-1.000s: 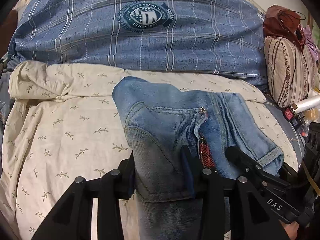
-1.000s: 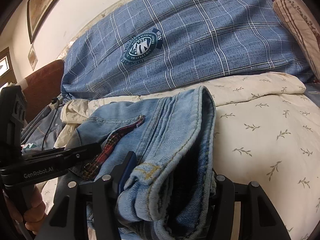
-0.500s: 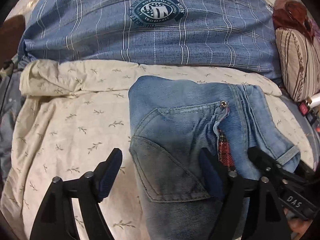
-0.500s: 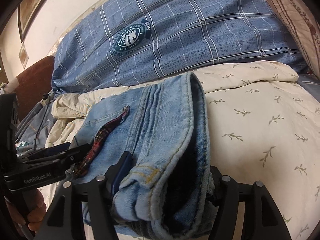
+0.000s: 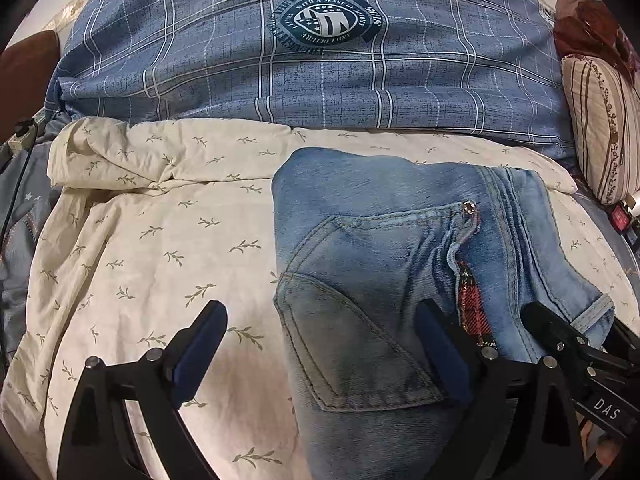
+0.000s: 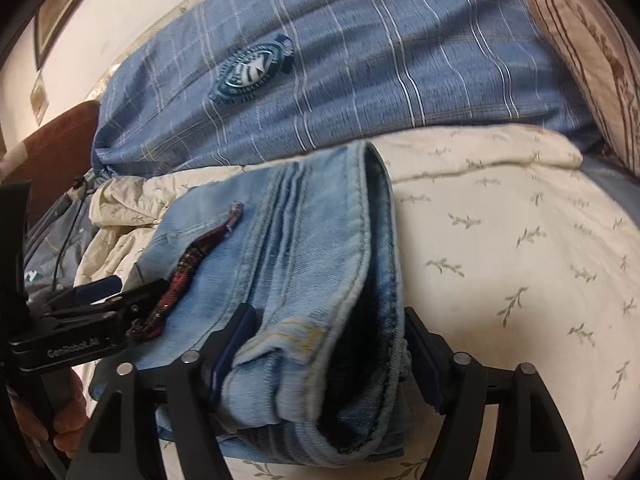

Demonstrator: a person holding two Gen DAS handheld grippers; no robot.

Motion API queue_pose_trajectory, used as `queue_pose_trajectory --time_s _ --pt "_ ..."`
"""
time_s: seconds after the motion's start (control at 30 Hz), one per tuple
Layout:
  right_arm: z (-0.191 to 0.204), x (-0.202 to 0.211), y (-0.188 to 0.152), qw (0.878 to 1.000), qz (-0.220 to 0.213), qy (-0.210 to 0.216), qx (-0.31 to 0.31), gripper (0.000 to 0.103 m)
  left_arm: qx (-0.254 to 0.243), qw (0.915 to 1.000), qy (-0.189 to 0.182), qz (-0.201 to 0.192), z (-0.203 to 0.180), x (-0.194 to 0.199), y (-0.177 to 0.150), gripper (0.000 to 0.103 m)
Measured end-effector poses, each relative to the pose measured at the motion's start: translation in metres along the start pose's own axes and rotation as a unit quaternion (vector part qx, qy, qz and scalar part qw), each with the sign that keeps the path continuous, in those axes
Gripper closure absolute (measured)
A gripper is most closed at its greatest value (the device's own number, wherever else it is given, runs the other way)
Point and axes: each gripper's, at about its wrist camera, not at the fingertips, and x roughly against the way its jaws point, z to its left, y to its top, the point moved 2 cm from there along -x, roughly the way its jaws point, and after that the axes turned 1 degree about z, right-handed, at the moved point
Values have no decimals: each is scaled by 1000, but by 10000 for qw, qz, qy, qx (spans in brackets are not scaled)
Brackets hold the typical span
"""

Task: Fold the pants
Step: 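Open the right gripper and release the folded jeans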

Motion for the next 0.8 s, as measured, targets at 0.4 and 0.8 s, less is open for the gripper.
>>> queue_pose_trajectory --time_s 0.4,0.8 --pt "2 22 1 9995 -294 -121 72 21 -73 9998 193 -24 -3 30 3 4" --pt "23 94 -12 9911 -1253 -341 278 21 -179 9971 180 -717 -7 111 5 4"
